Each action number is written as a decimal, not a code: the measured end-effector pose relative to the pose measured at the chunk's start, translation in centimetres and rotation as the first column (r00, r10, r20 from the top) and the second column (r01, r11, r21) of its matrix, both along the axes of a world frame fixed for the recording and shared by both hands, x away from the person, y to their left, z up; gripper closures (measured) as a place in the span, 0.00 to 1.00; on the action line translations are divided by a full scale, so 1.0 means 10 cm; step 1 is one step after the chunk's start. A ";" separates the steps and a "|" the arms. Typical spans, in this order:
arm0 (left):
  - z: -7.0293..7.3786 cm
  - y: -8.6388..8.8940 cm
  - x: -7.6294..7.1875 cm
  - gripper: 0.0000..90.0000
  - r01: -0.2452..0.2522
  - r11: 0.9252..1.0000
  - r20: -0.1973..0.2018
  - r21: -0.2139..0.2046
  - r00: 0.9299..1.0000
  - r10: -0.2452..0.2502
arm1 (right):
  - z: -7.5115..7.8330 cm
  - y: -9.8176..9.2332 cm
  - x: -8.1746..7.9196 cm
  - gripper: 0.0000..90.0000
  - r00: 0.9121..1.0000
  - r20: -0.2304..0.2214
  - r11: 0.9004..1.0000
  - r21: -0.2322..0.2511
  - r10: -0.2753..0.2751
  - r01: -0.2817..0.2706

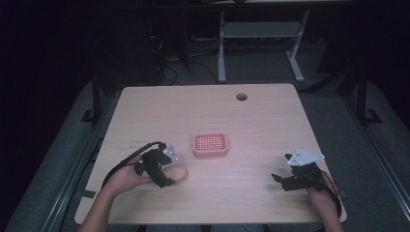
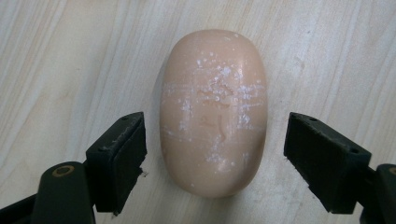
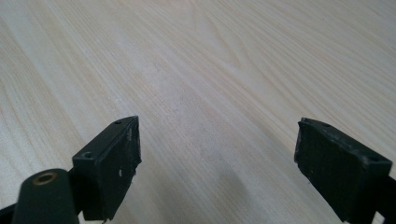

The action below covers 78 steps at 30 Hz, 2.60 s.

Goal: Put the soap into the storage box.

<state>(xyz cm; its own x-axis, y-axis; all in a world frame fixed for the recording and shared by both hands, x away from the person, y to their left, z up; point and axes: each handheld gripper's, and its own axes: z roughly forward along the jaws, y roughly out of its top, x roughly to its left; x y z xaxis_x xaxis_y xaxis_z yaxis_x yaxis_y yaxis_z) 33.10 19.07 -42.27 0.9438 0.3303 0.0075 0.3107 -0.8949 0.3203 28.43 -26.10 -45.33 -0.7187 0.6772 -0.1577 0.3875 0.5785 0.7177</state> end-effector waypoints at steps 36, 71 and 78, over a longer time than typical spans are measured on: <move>-0.19 -0.12 0.09 0.31 0.020 0.999 -0.034 0.044 0.999 -0.019 | 0.00 0.00 0.00 0.16 1.000 0.006 1.000 0.000 0.002 -0.002; -0.11 -0.14 0.05 0.36 0.033 0.999 -0.009 0.038 0.999 -0.033 | 0.00 0.00 0.00 0.16 1.000 0.004 1.000 0.004 0.002 -0.002; -0.04 -0.16 0.06 0.36 0.041 0.999 0.002 0.030 0.999 -0.041 | 0.00 0.01 0.00 0.16 1.000 0.003 1.000 0.005 0.003 -0.003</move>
<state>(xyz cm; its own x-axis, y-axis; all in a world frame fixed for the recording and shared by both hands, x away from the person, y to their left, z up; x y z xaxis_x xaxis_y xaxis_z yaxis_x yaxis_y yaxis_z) 33.70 17.50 -42.65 0.9565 0.2912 0.0197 0.2729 -0.9161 0.2936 28.46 -26.02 -45.30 -0.7200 0.6761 -0.1565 0.3839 0.5759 0.7218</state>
